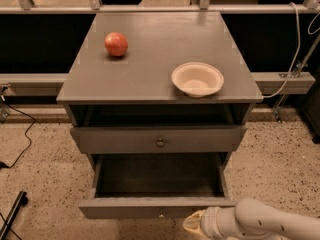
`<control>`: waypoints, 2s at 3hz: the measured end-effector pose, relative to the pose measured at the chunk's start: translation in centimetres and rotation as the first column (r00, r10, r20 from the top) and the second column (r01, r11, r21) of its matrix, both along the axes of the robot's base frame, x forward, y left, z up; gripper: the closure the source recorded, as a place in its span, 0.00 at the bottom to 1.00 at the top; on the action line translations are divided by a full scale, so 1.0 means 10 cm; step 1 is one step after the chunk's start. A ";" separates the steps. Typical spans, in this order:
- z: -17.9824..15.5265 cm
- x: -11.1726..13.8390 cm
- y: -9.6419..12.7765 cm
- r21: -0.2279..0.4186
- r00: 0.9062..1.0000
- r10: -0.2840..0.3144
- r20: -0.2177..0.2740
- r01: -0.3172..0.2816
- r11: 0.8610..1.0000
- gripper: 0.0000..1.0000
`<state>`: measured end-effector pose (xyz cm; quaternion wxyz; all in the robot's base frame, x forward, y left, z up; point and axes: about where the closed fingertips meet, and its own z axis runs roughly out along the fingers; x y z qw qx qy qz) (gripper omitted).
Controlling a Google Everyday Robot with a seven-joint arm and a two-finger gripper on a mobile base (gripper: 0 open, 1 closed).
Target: Close middle drawer
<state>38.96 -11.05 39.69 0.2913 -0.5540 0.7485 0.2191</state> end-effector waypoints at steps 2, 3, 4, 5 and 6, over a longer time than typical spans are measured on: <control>-0.17 0.21 0.12 0.056 0.999 -0.011 0.046 0.008 0.998 1.00; -0.20 0.32 0.15 0.069 0.996 -0.028 0.080 0.022 0.997 1.00; -0.20 0.42 0.18 0.075 0.993 -0.039 0.111 0.031 0.997 1.00; -0.16 0.57 0.20 0.072 0.988 -0.048 0.150 0.038 0.997 1.00; -0.12 0.69 0.22 0.067 0.983 -0.052 0.176 0.041 0.997 1.00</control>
Offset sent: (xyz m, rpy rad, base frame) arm 0.0387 0.0148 -0.0238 0.0920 -0.0905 -0.0281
